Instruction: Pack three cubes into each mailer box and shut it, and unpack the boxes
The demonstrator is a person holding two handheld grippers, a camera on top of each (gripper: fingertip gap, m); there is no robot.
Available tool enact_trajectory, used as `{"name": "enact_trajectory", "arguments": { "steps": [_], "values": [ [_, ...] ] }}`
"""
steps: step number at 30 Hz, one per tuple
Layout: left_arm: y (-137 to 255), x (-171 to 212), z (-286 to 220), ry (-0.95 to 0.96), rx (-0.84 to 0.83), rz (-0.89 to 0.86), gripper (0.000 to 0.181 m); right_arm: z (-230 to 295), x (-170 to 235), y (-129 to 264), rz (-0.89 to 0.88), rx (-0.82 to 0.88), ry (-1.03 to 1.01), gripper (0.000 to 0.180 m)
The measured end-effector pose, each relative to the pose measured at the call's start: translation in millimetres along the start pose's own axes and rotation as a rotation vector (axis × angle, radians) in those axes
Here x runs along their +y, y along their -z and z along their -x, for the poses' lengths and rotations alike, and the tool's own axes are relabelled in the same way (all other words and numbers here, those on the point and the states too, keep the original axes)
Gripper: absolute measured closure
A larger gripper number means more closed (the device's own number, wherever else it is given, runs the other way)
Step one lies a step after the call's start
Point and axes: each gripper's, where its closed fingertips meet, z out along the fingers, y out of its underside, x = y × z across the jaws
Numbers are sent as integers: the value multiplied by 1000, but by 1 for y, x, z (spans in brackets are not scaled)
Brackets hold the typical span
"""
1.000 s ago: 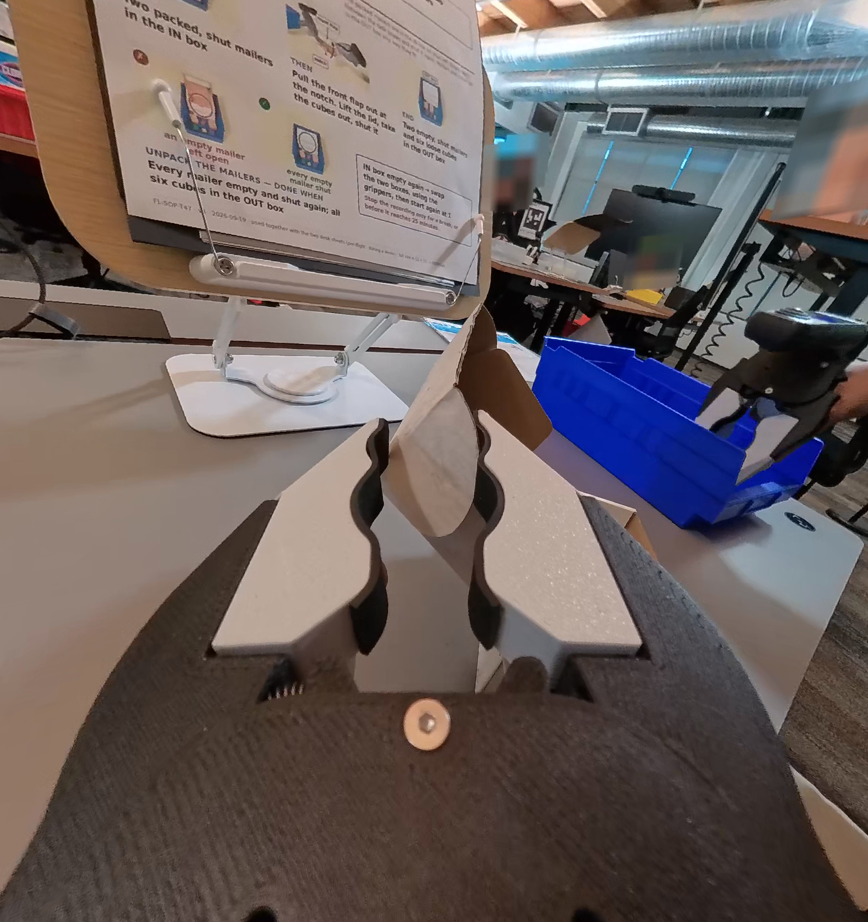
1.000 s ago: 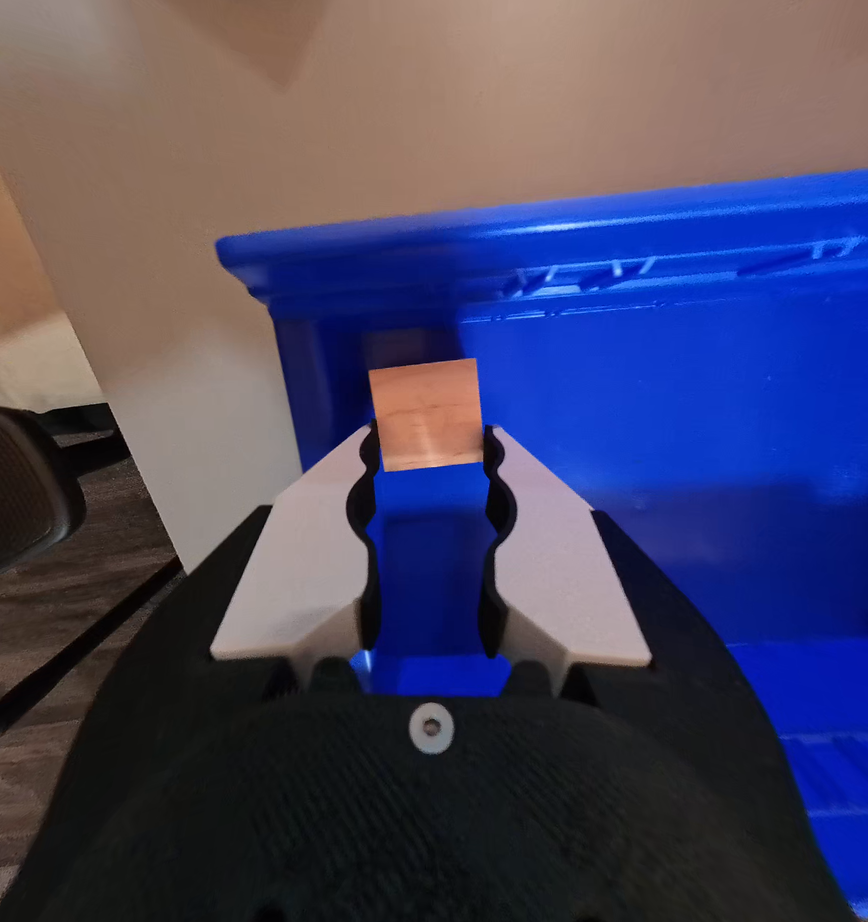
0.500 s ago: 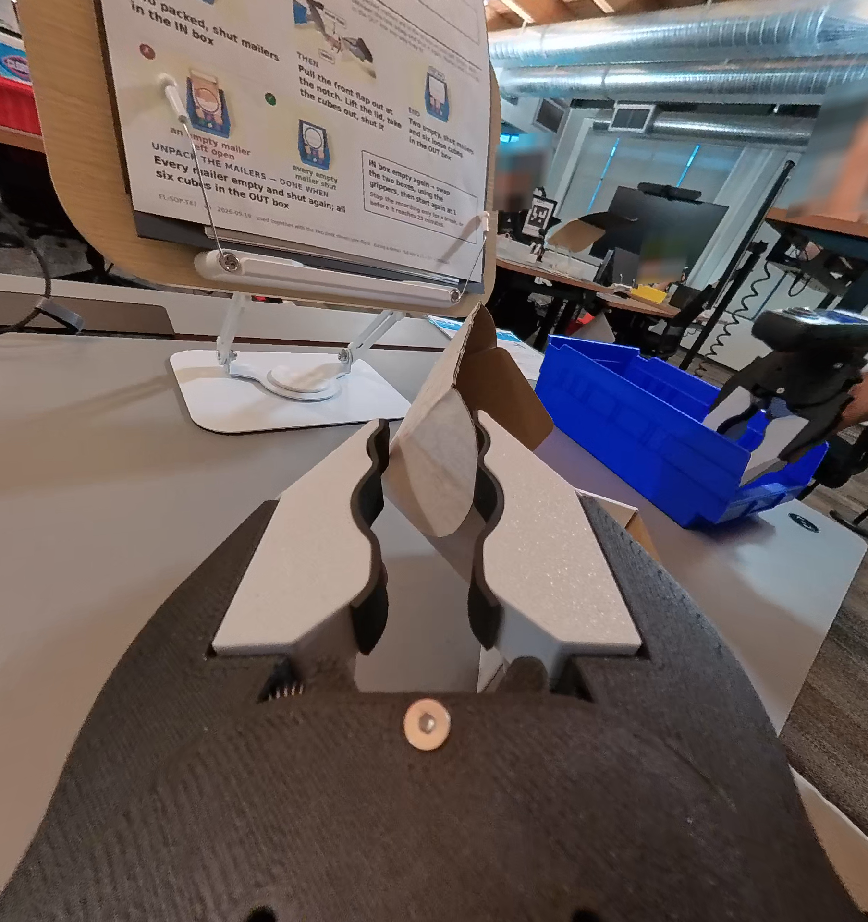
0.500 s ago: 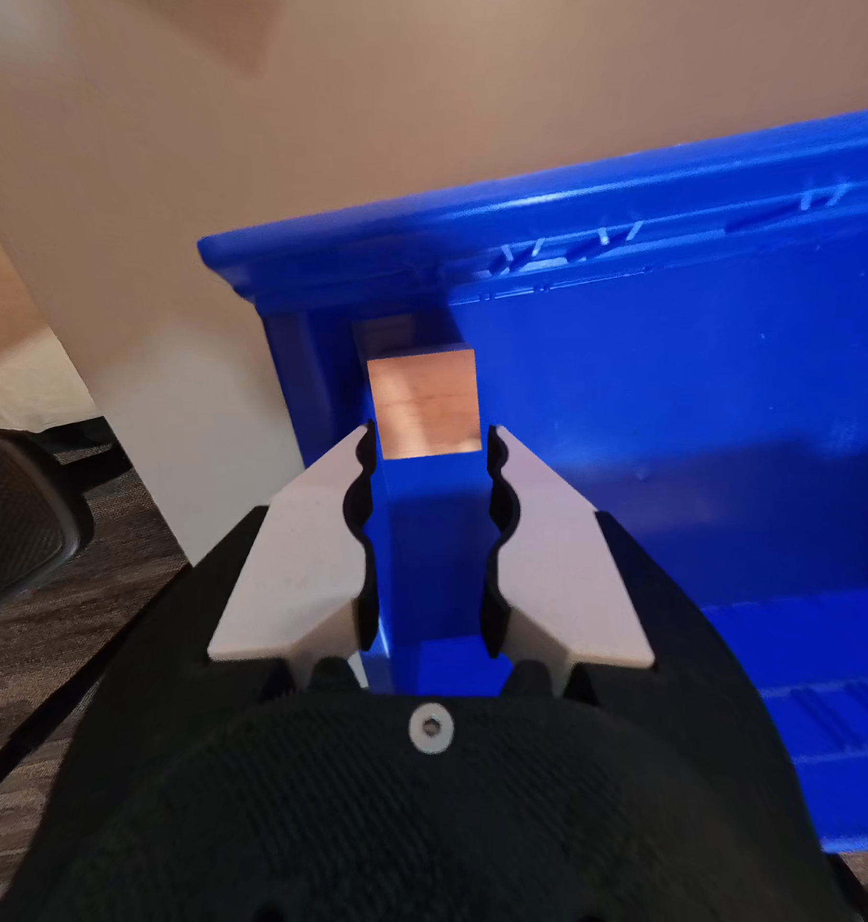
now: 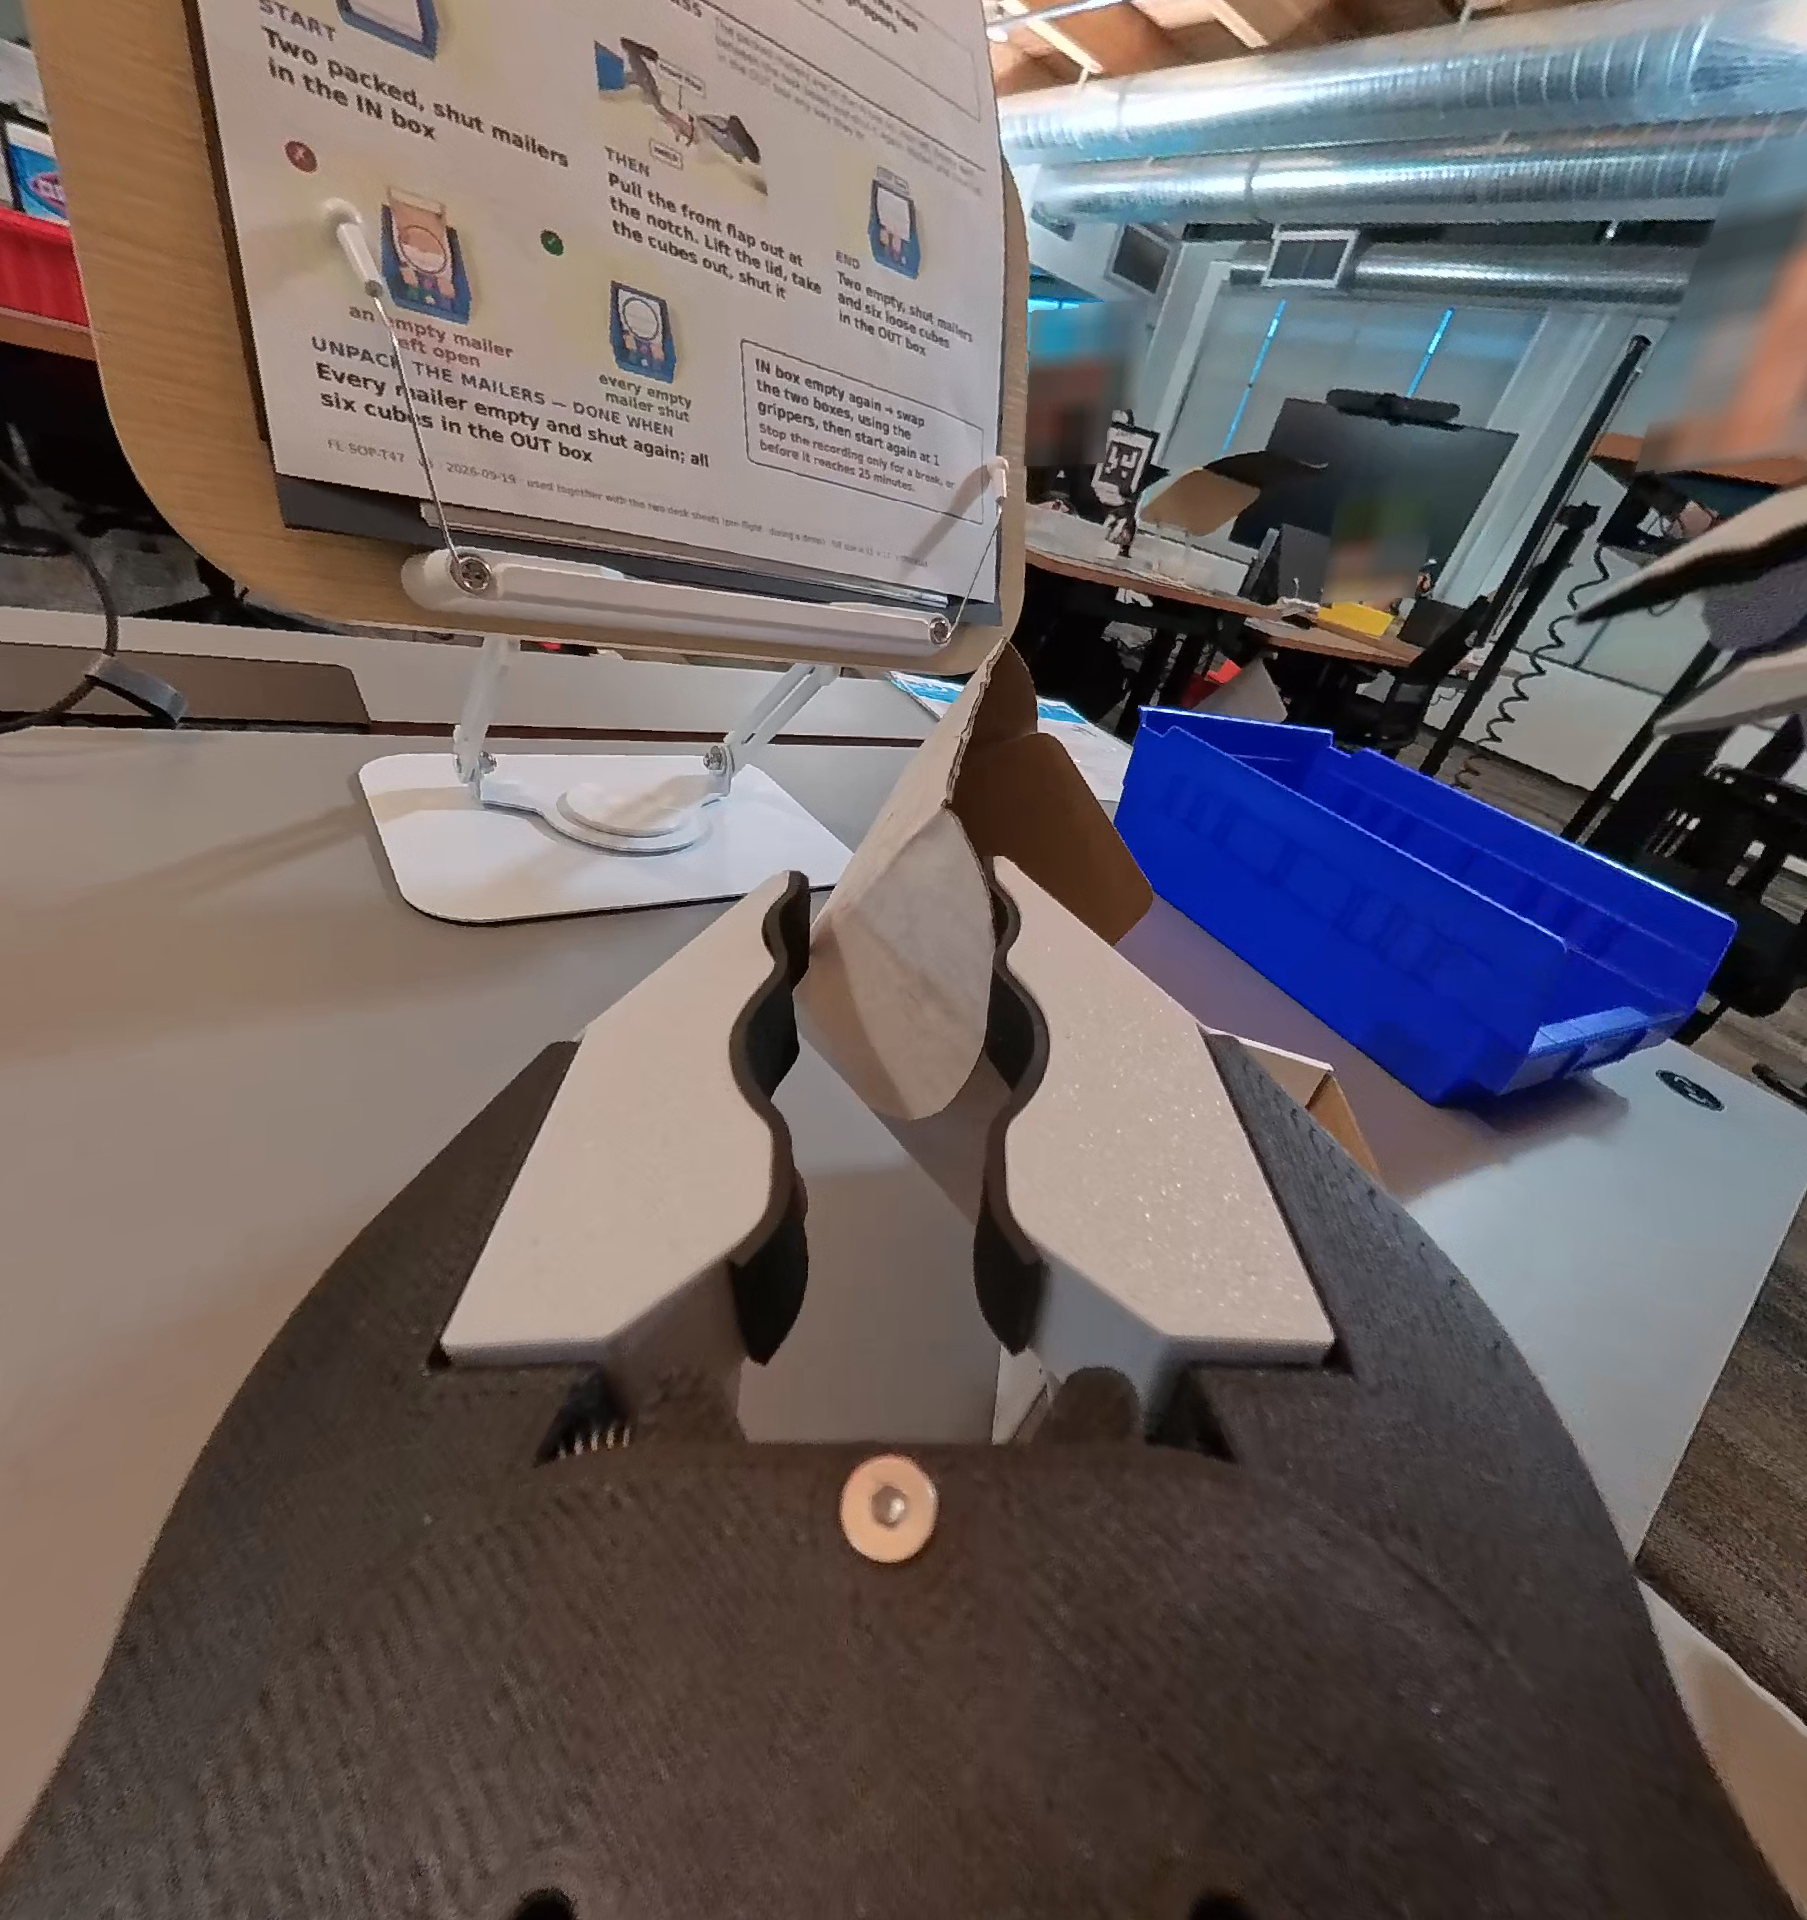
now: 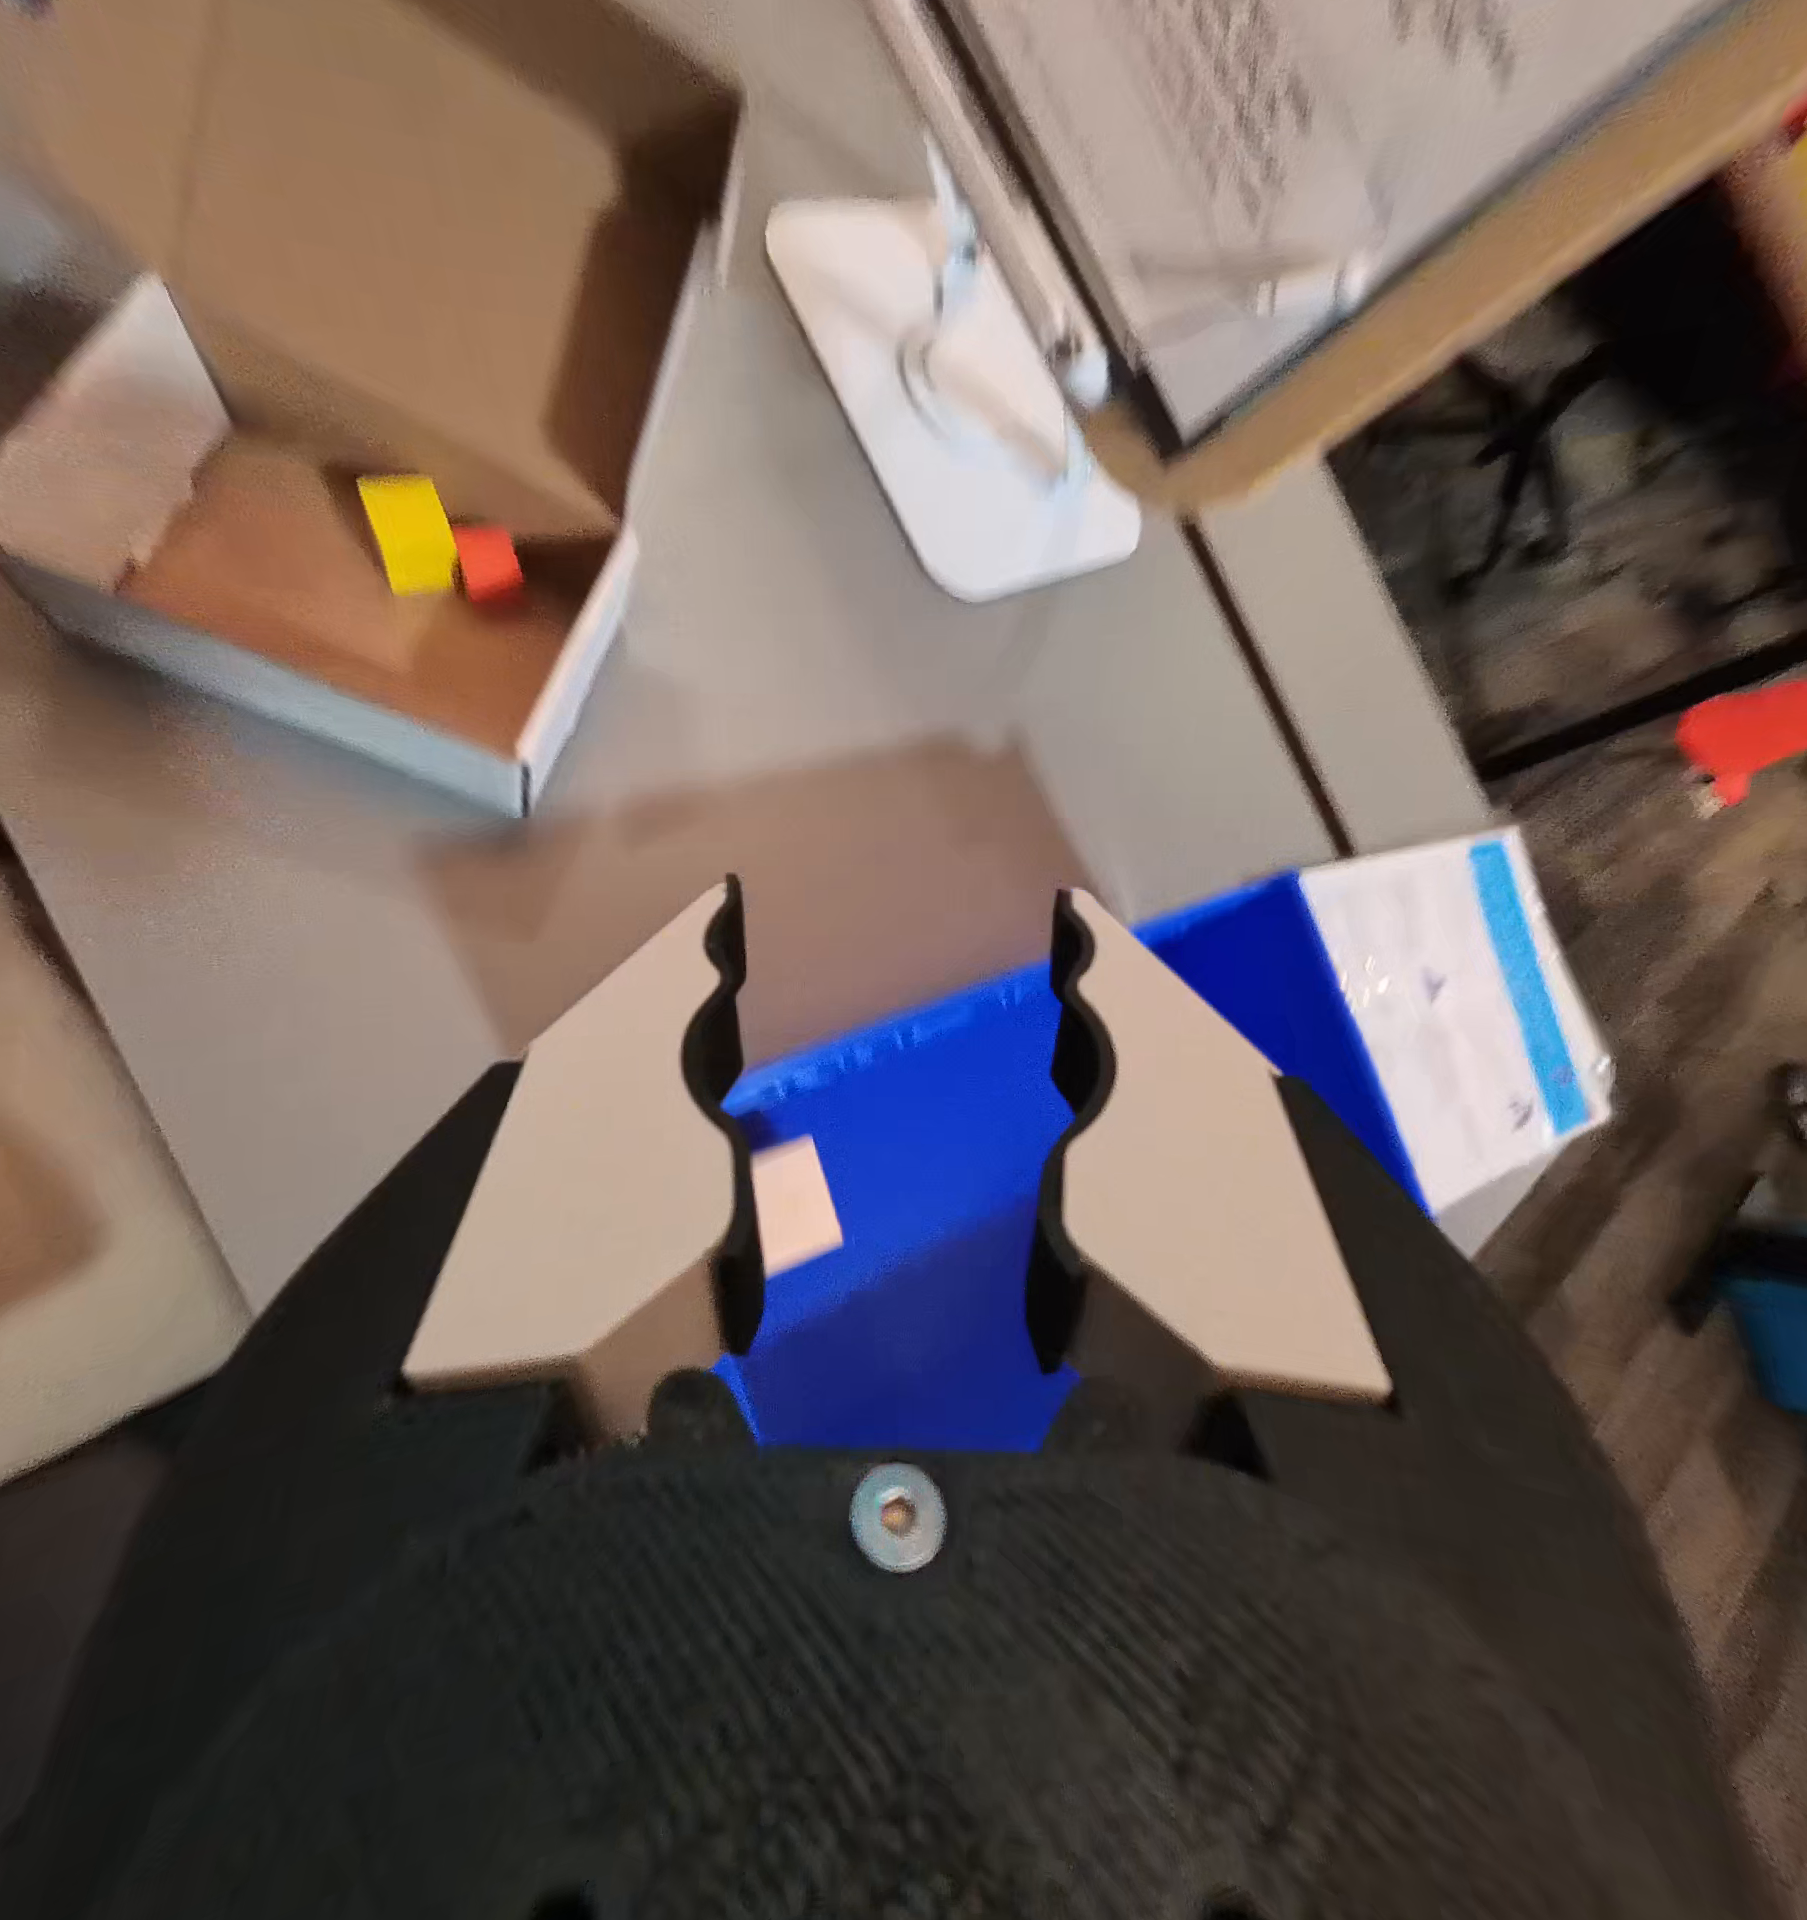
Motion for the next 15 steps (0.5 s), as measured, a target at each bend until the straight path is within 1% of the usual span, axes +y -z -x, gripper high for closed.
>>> {"name": "enact_trajectory", "arguments": {
  "steps": [2, 5, 7, 10, 12, 15],
  "values": [
    [0, -1, -1, -1, 4, -1, 149, 26, -34, -14, -57, -6, 31, 122],
    [1, -1, -4, -13, 11, -3, 149, 91, -64, -58, -88, -152, 59, 126],
    [2, -2, -5, -24, 16, -7, 149, 128, -68, -94, -49, -225, 118, 129],
    [3, -2, -4, -28, 25, -17, 149, 158, -65, -143, 22, -278, 198, 132],
    [4, -2, -2, -8, 27, -20, 151, 173, -63, -167, 67, -347, 179, 128],
    [6, -2, 1, 15, 29, -30, 151, 184, -58, -192, 135, -415, 148, 126]
  ]
}}
